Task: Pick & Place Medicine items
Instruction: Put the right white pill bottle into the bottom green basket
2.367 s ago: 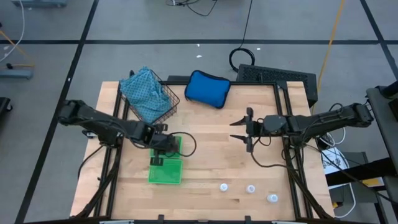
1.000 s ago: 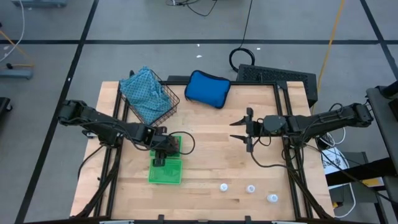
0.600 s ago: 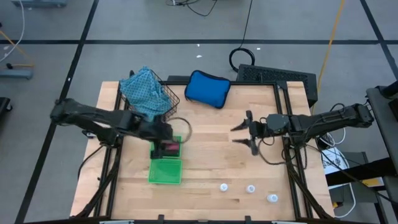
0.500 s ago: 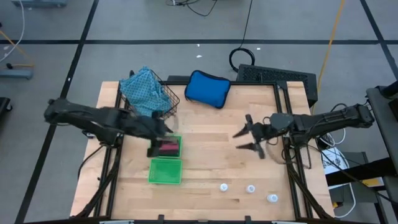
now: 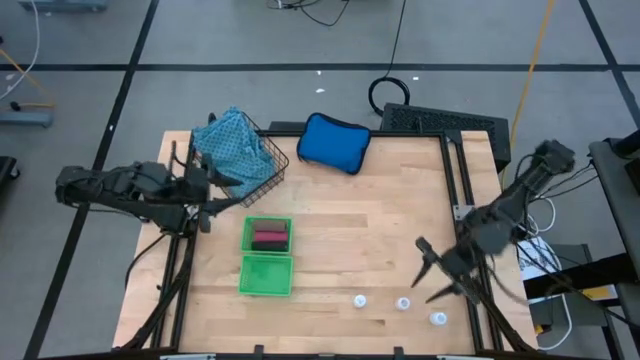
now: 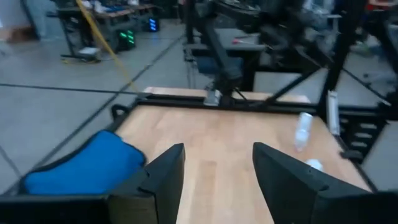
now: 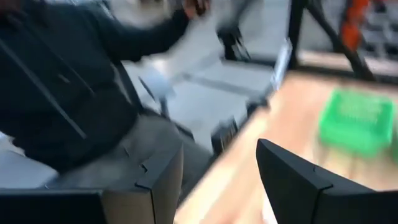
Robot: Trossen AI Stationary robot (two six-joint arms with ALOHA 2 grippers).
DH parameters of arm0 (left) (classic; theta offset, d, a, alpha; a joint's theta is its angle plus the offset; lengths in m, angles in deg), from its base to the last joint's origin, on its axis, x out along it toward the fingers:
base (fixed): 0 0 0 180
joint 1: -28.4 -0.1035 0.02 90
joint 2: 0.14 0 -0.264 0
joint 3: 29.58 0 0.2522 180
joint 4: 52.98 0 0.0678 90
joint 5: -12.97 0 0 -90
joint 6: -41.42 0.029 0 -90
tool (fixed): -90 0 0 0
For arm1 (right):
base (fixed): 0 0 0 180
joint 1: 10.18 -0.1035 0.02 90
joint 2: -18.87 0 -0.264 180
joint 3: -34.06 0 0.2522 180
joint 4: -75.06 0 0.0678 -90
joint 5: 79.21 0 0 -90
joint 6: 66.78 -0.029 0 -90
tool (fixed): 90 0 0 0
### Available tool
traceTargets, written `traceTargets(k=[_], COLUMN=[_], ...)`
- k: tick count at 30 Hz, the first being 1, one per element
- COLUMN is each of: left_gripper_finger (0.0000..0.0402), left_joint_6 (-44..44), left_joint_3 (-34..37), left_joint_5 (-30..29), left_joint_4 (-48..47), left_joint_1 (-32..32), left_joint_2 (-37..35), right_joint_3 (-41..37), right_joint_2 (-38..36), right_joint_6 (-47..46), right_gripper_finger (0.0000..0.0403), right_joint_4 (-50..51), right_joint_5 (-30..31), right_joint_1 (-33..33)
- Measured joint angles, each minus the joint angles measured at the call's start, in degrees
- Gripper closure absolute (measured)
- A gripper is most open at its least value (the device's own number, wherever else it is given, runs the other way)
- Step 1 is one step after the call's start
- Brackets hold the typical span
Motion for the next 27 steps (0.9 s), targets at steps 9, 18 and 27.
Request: traceTargets(k=[9, 18, 27], left_gripper_finger=[0.021, 0.021, 0.0211], left_joint_6=[10.24, 10.91, 10.93], left_joint_3=[0.56, 0.56, 0.56], left_joint_5=[-3.83, -3.86, -3.86], left_joint_4=[-0.66, -0.34, -0.28], left_joint_1=[0.0, 0.0, 0.0], left_joint_2=[-1.17, -0.05, 0.6], right_joint_3=[19.73, 24.98, 24.18], right_joint_2=[21.93, 38.41, 41.73], right_joint_6=[-26.49, -49.82, -53.94], right_gripper_finger=[0.0211, 0.0211, 0.0211], right_joint_4=[34.73, 51.89, 51.09], right_joint_5=[20.07, 4.97, 2.29], right_joint_1=[-18.61, -21.13, -21.17])
